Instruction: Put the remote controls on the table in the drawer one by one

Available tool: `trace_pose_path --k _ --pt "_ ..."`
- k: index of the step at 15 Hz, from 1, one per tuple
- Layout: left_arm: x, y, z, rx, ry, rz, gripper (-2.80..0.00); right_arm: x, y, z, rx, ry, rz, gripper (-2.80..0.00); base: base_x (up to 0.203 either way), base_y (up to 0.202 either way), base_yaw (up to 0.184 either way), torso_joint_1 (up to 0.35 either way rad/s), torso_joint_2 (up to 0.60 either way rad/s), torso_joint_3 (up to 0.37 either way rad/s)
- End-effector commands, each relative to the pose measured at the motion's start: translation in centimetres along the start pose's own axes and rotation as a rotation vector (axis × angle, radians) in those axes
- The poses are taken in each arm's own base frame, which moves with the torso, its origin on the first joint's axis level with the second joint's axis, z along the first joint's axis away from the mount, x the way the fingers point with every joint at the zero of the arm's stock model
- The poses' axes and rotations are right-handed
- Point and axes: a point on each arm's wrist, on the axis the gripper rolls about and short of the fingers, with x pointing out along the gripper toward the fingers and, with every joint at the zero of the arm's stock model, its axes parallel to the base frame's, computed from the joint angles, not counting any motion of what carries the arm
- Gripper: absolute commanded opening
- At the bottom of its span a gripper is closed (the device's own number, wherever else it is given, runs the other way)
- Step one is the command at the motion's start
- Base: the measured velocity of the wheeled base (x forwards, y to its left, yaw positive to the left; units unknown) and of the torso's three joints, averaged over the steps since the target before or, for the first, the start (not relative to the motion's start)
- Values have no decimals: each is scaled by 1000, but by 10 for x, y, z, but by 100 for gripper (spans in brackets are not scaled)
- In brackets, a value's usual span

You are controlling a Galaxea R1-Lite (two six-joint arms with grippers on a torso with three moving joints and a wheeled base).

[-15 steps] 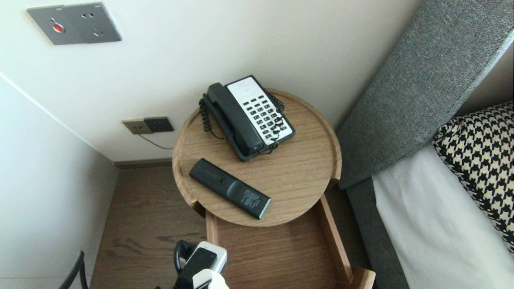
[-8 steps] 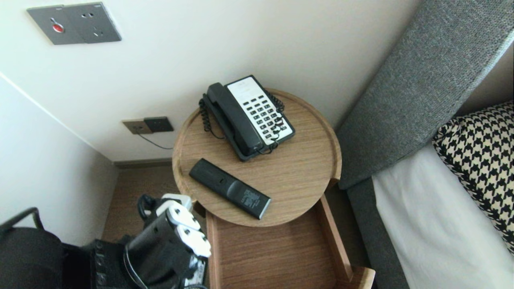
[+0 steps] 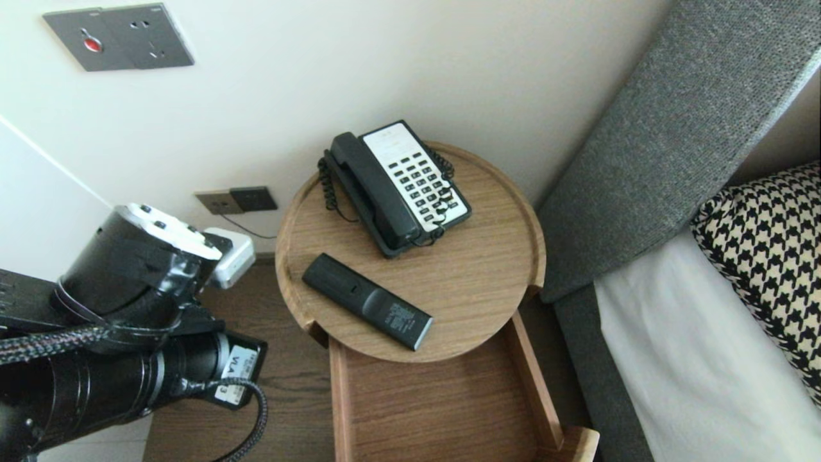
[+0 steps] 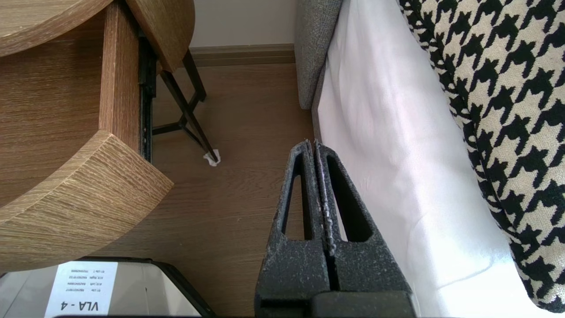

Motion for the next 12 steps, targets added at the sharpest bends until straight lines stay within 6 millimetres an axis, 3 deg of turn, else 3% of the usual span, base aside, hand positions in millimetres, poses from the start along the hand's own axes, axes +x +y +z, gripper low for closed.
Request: trace_pose_path --k 1,4,7,12 --pt "-7 3 16 -44 -14 13 -280 -1 0 0 0 -7 -1 -280 0 0 0 0 0 0" --pt "-9 0 30 -96 40 25 -280 0 0 0 0 -5 -1 -280 0 0 0 0 0 0" --pt "-8 -8 31 -65 46 15 -280 0 0 0 0 -5 -1 -280 0 0 0 0 0 0" --pt "-11 -8 30 370 1 -5 -280 0 0 0 0 -5 -1 -280 0 0 0 0 0 0"
